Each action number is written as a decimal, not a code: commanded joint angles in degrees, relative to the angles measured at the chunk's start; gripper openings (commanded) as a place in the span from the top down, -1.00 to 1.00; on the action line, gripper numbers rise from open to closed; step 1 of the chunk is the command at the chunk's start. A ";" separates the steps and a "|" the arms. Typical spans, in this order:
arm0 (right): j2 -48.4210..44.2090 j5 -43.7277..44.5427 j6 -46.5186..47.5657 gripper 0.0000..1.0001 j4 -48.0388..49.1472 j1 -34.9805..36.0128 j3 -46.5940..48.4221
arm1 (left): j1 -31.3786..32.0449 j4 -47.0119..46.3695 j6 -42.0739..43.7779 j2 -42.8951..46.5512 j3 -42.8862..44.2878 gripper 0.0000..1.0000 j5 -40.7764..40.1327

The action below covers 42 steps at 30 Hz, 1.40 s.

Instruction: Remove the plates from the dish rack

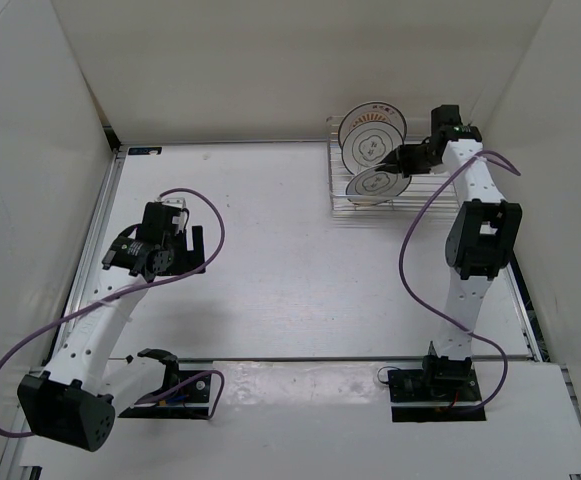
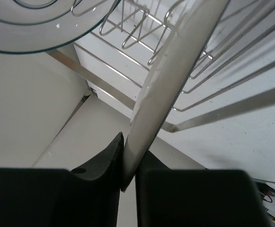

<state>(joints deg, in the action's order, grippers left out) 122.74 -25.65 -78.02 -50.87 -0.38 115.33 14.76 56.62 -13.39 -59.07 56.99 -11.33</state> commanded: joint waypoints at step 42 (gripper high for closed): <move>-38.02 27.99 54.80 1.00 -43.87 2.75 -16.53 | 16.96 2.62 2.93 2.73 -2.06 -1.00 -7.92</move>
<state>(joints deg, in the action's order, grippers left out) 84.25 -8.45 -28.34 -77.91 0.64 100.20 31.35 59.92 -10.92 -56.99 54.81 -17.56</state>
